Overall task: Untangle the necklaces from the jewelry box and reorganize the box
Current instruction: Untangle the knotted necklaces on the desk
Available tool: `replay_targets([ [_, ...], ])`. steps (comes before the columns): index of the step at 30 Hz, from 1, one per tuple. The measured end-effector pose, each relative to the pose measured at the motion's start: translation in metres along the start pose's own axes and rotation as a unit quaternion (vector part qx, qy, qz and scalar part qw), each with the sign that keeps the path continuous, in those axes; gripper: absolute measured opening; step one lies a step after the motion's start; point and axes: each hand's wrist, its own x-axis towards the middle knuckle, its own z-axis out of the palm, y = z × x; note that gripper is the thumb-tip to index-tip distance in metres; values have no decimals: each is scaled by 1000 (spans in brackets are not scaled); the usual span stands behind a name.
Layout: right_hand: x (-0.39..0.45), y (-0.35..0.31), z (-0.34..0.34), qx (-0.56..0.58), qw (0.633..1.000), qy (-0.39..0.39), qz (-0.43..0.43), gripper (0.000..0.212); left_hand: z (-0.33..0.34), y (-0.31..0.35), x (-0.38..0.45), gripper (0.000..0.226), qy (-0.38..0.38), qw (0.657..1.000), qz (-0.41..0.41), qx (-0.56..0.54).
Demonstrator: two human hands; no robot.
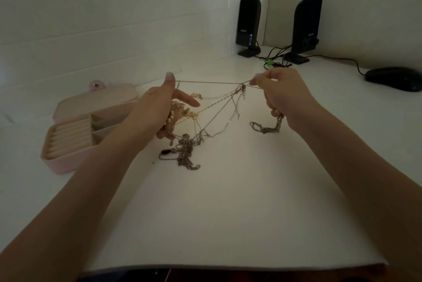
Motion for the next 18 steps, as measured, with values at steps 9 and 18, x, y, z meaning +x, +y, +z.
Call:
replay_targets([
  [9,1,-6,-6,59,998,2,2,20,-10,-4,1,15,146,969,59,193],
  [18,-15,-19,-4,161,973,-107,-125,18,1,5,-7,22,88,979,157,94],
])
